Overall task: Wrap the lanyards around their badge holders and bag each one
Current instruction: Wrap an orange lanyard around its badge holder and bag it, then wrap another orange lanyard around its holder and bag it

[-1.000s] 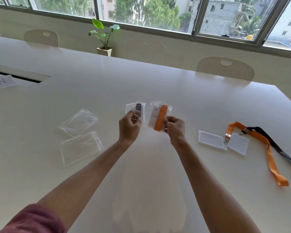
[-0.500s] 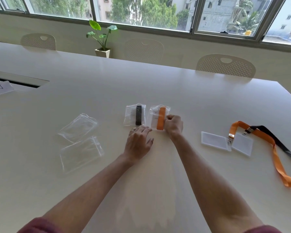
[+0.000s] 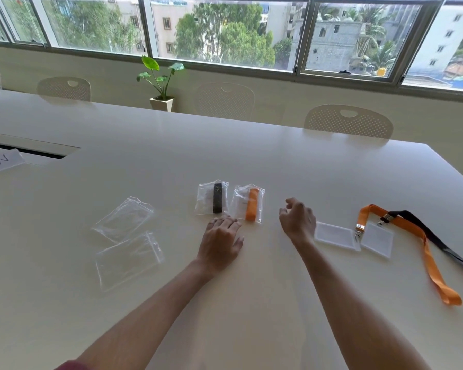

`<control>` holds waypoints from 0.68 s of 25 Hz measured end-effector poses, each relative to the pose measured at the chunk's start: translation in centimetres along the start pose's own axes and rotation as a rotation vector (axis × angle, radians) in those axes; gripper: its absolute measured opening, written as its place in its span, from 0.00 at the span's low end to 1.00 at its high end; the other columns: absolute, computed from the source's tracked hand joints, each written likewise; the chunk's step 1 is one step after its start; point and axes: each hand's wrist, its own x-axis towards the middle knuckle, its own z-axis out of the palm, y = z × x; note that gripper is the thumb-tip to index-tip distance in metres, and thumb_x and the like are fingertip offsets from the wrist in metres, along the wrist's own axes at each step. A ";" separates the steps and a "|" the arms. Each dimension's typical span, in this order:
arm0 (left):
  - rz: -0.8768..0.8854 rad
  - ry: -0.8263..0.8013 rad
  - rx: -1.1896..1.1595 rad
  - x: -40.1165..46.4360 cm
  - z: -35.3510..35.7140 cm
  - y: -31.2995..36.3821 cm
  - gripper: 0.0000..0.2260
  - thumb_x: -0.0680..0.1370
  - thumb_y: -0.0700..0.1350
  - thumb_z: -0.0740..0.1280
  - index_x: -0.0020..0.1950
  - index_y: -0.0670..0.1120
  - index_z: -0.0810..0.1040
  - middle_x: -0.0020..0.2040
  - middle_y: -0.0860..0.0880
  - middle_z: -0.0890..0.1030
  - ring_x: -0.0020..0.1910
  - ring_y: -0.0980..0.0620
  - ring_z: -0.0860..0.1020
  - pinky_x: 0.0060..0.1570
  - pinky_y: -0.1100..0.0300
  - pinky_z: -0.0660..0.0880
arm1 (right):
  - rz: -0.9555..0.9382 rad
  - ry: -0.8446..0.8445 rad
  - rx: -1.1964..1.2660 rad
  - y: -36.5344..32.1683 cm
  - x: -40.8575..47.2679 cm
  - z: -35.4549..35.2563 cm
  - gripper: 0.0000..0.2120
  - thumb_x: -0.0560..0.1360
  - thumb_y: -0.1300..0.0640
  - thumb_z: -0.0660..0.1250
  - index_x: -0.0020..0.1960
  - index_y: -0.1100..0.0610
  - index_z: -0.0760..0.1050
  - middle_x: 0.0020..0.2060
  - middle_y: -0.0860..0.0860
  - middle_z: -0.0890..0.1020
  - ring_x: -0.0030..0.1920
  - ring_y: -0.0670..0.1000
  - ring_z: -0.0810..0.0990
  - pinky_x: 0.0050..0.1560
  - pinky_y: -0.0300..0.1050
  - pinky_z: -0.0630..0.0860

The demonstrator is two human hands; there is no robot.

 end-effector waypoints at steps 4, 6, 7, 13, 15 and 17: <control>0.068 -0.007 0.038 -0.2 -0.2 0.7 0.16 0.74 0.49 0.65 0.60 0.44 0.78 0.61 0.47 0.78 0.64 0.46 0.73 0.66 0.52 0.65 | 0.004 0.025 -0.151 3.9 -0.4 -2.9 0.19 0.74 0.55 0.64 0.64 0.56 0.75 0.58 0.57 0.81 0.60 0.61 0.77 0.58 0.53 0.71; 0.090 -0.004 0.033 -0.3 -0.1 1.2 0.16 0.74 0.49 0.66 0.60 0.44 0.78 0.62 0.46 0.78 0.64 0.46 0.73 0.66 0.52 0.65 | 0.014 0.018 -0.211 5.7 -0.8 -4.1 0.19 0.74 0.54 0.64 0.64 0.55 0.75 0.59 0.57 0.80 0.60 0.61 0.76 0.57 0.53 0.70; 0.102 -0.002 0.030 -0.2 -0.1 1.5 0.17 0.74 0.49 0.66 0.60 0.44 0.78 0.62 0.46 0.78 0.65 0.46 0.73 0.67 0.52 0.65 | 0.013 0.011 -0.240 6.4 -1.1 -4.7 0.19 0.74 0.53 0.64 0.64 0.55 0.75 0.59 0.57 0.80 0.60 0.60 0.76 0.57 0.52 0.70; 0.180 -0.068 0.007 -0.1 0.6 4.6 0.19 0.76 0.52 0.62 0.65 0.47 0.75 0.66 0.50 0.75 0.69 0.50 0.67 0.70 0.56 0.57 | 0.003 -0.074 -0.302 9.9 -3.0 -7.1 0.20 0.75 0.49 0.65 0.65 0.53 0.74 0.63 0.53 0.78 0.65 0.57 0.73 0.61 0.52 0.68; 0.203 -0.092 -0.006 -0.1 1.0 5.9 0.20 0.76 0.53 0.60 0.66 0.48 0.73 0.67 0.51 0.73 0.70 0.51 0.66 0.70 0.56 0.57 | -0.026 -0.092 -0.291 10.6 -3.6 -7.6 0.19 0.74 0.49 0.65 0.64 0.52 0.75 0.66 0.51 0.76 0.67 0.54 0.71 0.63 0.51 0.67; 0.219 -0.108 -0.020 0.1 1.4 7.1 0.21 0.76 0.54 0.60 0.67 0.48 0.72 0.68 0.51 0.72 0.70 0.51 0.65 0.70 0.56 0.56 | -0.045 -0.103 -0.287 10.8 -4.2 -8.1 0.18 0.75 0.48 0.65 0.63 0.51 0.75 0.67 0.48 0.74 0.68 0.52 0.70 0.65 0.51 0.65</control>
